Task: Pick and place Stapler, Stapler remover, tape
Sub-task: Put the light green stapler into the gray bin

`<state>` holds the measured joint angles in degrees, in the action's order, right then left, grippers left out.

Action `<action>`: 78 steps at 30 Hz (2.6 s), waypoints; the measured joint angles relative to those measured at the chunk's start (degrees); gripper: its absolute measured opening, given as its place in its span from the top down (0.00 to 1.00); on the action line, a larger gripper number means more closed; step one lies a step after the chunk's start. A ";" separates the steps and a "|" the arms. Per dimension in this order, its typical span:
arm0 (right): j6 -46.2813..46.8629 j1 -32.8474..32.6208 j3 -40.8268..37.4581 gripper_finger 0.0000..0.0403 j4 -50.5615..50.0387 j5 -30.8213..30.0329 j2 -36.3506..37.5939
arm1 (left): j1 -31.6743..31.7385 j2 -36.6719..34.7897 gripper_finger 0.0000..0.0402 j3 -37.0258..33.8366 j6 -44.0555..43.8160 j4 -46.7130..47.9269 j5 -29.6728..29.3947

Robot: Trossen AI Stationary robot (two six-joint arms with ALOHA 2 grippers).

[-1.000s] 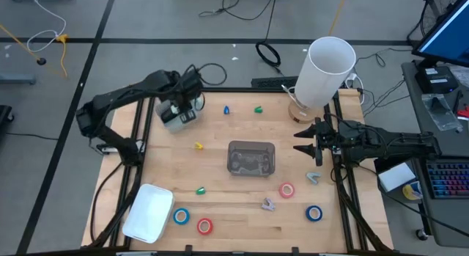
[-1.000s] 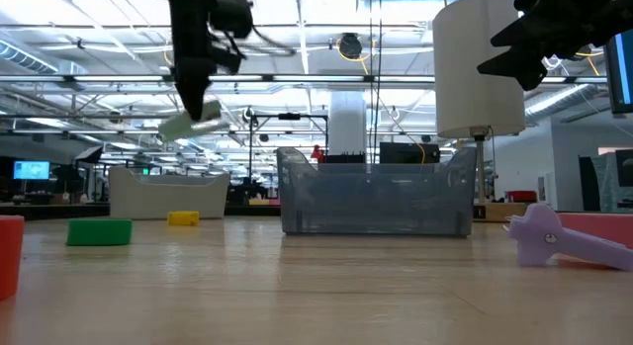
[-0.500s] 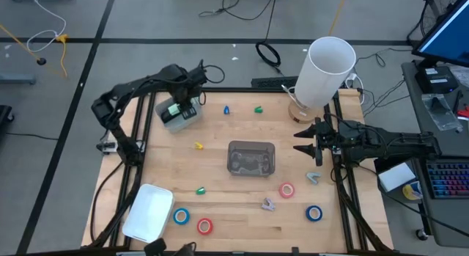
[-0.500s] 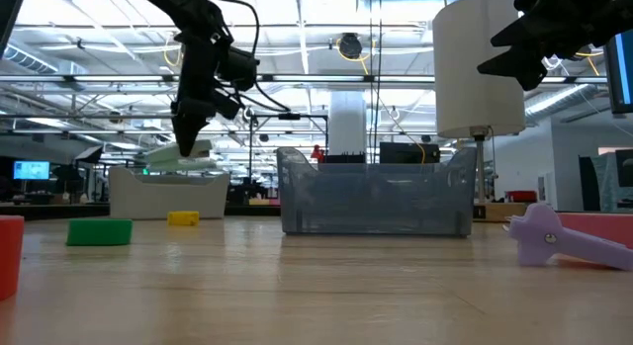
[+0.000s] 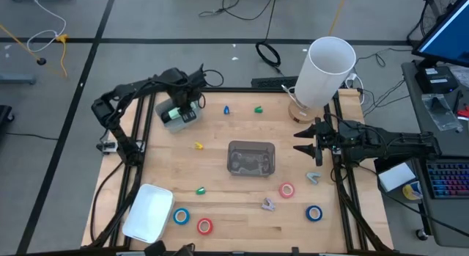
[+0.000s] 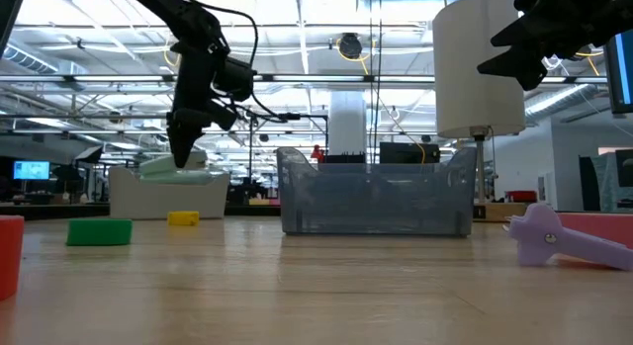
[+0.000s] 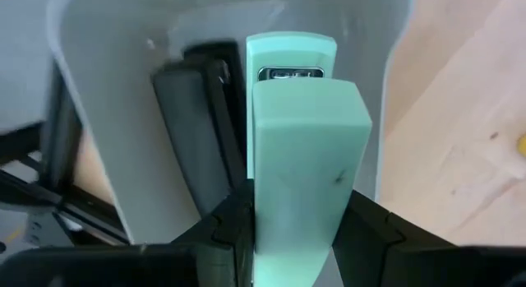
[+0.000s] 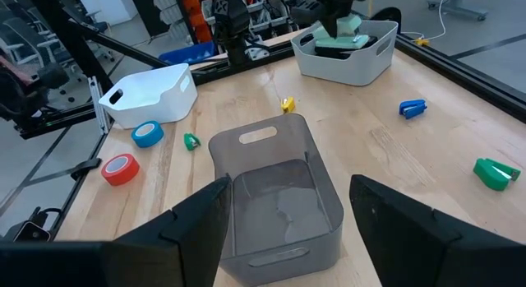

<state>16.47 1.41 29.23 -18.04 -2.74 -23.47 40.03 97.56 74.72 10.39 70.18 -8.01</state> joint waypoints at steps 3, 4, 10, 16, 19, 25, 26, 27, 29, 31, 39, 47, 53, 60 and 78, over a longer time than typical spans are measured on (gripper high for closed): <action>0.00 0.00 0.00 0.40 0.00 0.00 0.00 | 0.01 -0.01 0.70 -0.96 -0.01 -0.58 -0.13; 0.00 -0.02 0.00 0.40 0.00 0.00 -0.02 | 0.00 -0.02 0.70 -1.22 -0.01 -1.15 -0.31; 0.00 -0.01 0.00 0.40 0.00 0.02 -0.01 | 0.02 -0.01 0.70 -3.32 0.48 -4.52 -0.47; 0.00 0.00 0.00 0.40 0.00 0.02 0.00 | 0.02 -0.02 0.70 -4.17 0.48 -5.20 -0.55; 0.00 -0.01 0.00 0.40 0.00 0.02 0.00 | 0.02 -0.02 0.70 -4.70 0.48 -6.05 -0.52; 0.00 -0.01 0.00 0.40 0.00 0.02 -0.01 | 0.02 -0.02 0.70 -5.27 1.09 -6.92 -0.57; 0.00 0.00 0.00 0.40 0.00 0.02 -0.02 | 0.02 -0.02 0.70 -5.27 1.10 -6.95 -0.57; 0.00 -0.02 0.00 0.40 0.00 0.02 -0.01 | 0.02 -0.02 0.70 -5.27 1.11 -6.94 -0.57; 0.00 -0.01 0.00 0.40 0.00 0.02 0.00 | 0.02 -0.02 0.70 -5.27 1.14 -6.94 -0.57; 0.00 0.00 0.00 0.40 0.02 0.04 -0.02 | 0.02 -0.02 0.70 -5.27 1.35 -6.96 -0.57; 0.92 0.00 0.00 0.40 0.02 0.04 -0.02 | 0.02 -0.02 0.70 -5.27 1.58 -7.02 -0.55; 2.49 -0.02 0.00 0.40 0.02 0.04 -0.01 | 0.02 -0.02 0.70 -5.27 1.29 -7.04 -1.03; 2.43 -0.02 0.00 0.40 0.02 0.04 -0.02 | 0.00 -0.02 0.68 -5.27 0.79 -7.36 -2.57; 2.39 -0.01 0.00 0.40 0.02 0.04 -0.02 | -0.03 -0.02 0.68 -5.27 -0.58 -7.74 -3.77; 3.82 -0.01 0.00 0.40 0.01 0.04 0.00 | -2.51 4.32 0.68 -5.23 -0.61 -7.91 -4.02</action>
<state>20.29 1.40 29.23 -18.03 -2.70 -23.46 37.52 101.88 69.49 9.78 62.27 -12.03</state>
